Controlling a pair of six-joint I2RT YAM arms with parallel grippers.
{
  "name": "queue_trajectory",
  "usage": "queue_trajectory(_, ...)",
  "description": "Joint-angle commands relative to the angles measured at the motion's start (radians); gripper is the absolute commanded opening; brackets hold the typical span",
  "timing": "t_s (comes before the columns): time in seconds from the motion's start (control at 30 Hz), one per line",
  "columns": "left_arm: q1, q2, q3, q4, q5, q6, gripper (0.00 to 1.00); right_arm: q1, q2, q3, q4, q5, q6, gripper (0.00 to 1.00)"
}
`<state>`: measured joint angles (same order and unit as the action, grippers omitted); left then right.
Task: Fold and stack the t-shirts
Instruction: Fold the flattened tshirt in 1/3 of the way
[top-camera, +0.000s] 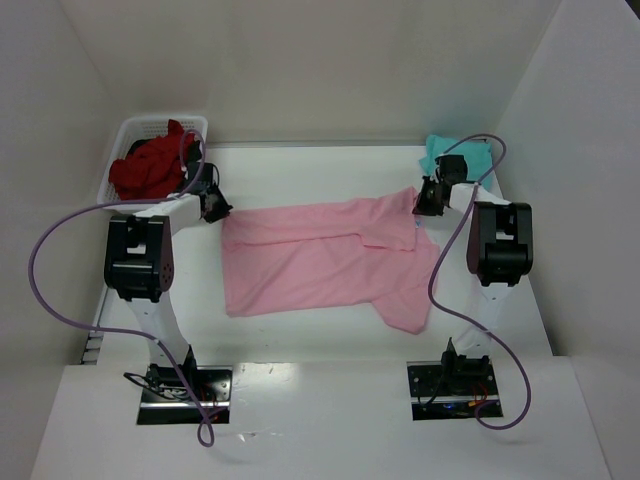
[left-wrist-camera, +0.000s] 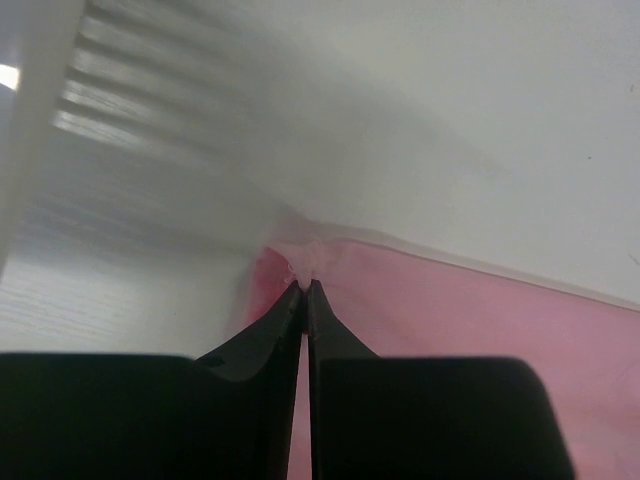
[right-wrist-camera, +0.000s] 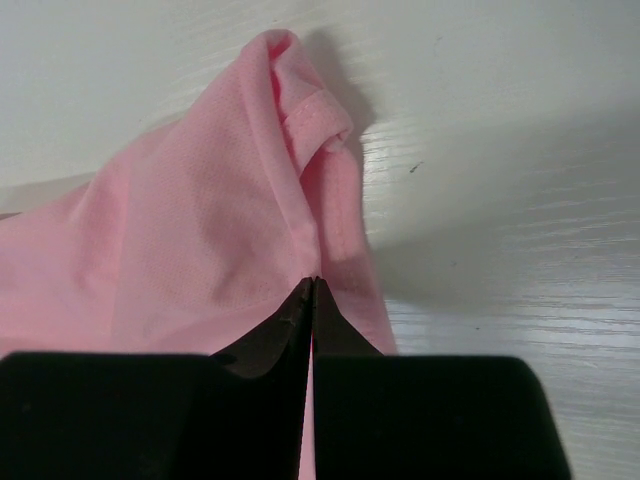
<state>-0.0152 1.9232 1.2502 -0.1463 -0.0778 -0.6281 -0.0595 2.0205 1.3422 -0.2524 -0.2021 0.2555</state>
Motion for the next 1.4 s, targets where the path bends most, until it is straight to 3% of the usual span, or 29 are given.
queue_trajectory(0.0,0.012,0.005,0.035,0.045,0.009,0.031,0.10,-0.025,0.003,0.066,-0.016,0.047,-0.025,0.03)
queue_trajectory(0.57,0.021,0.033,0.066,0.053,0.060,0.055,0.09,-0.054,-0.029,0.030,-0.005,0.014,-0.025,0.04)
queue_trajectory(0.6,0.021,0.033,0.069,0.050,0.071,0.060,0.10,-0.054,-0.027,0.037,-0.005,-0.003,-0.025,0.08)
queue_trajectory(0.63,0.021,0.033,0.075,0.040,0.078,0.061,0.12,-0.054,-0.020,0.039,-0.005,-0.026,-0.023,0.18)
queue_trajectory(0.67,0.021,0.033,0.075,0.031,0.078,0.061,0.16,-0.054,-0.020,0.046,-0.005,-0.048,-0.015,0.35)
queue_trajectory(0.7,0.021,0.033,0.075,0.031,0.086,0.061,0.16,-0.054,-0.020,0.046,-0.005,-0.048,-0.015,0.35)
queue_trajectory(0.73,0.021,0.033,0.075,0.023,0.087,0.069,0.25,-0.054,-0.020,0.046,-0.005,-0.077,-0.015,0.51)
queue_trajectory(0.8,0.021,0.005,0.063,0.011,0.098,0.070,0.31,-0.054,-0.020,0.057,0.004,-0.104,-0.003,0.60)
queue_trajectory(0.87,0.021,-0.029,0.041,-0.007,0.110,0.070,0.43,-0.054,-0.035,0.074,-0.005,-0.126,-0.001,0.64)
queue_trajectory(0.97,0.021,-0.099,0.004,-0.041,0.138,0.070,0.53,-0.054,-0.061,0.087,-0.025,-0.142,-0.001,0.67)
queue_trajectory(1.1,0.021,-0.199,-0.064,-0.084,0.174,0.064,0.57,-0.054,-0.110,0.087,-0.047,-0.142,-0.001,0.69)
queue_trajectory(1.37,-0.001,-0.339,-0.238,-0.108,0.240,-0.001,0.53,-0.034,-0.151,0.006,-0.060,-0.124,0.001,0.69)
